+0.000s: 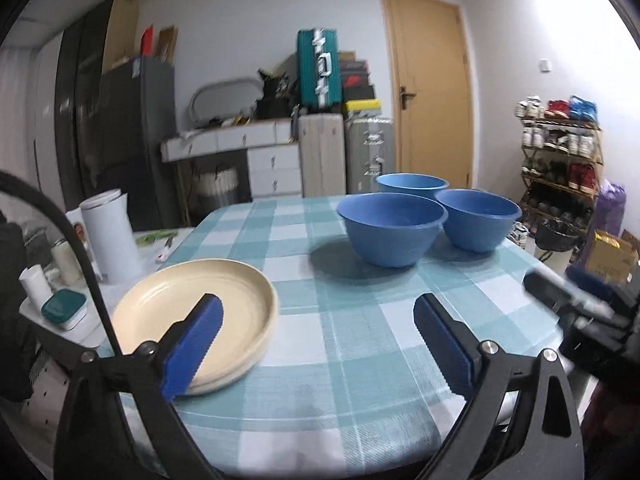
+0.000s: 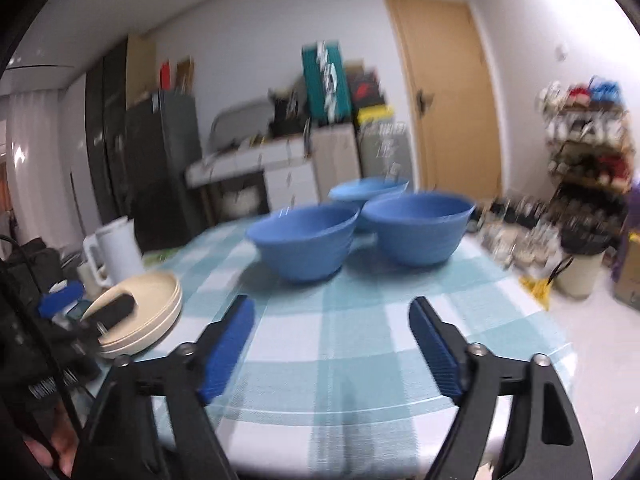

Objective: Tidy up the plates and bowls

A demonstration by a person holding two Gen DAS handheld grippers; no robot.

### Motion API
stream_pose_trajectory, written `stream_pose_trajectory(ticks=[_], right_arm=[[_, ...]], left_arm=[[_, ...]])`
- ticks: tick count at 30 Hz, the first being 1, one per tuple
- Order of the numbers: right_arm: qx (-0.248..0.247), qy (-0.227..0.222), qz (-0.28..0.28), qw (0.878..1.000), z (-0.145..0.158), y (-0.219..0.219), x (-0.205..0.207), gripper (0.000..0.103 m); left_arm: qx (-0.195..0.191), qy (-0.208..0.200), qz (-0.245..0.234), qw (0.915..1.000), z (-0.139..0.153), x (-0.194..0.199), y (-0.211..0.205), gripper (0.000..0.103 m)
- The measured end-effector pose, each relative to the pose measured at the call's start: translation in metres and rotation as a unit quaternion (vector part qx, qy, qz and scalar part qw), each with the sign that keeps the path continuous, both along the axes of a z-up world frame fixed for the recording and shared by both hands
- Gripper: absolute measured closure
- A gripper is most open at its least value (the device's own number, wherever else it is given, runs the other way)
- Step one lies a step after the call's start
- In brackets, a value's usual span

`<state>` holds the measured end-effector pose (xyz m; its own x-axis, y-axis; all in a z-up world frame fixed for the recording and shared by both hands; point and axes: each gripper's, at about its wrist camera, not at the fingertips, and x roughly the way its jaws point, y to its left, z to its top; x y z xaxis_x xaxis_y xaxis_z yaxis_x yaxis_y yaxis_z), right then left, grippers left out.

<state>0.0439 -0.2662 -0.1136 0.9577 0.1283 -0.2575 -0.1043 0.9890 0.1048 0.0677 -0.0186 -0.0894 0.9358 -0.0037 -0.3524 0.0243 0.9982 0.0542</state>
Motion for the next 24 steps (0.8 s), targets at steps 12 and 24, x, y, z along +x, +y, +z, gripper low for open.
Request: stream_pose_trajectory(ticks=[12, 24], right_arm=[[-0.029, -0.025, -0.007, 0.999, -0.016, 0.014, -0.014, 0.001], [-0.037, -0.018, -0.011, 0.999, -0.022, 0.018, -0.008, 0.001]], left_arm=[[0.008, -0.016, -0.012, 0.9998, -0.057, -0.003, -0.005, 0.004], [0.010, 0.024, 0.005, 0.9996, -0.074, 0.011, -0.007, 0.000]])
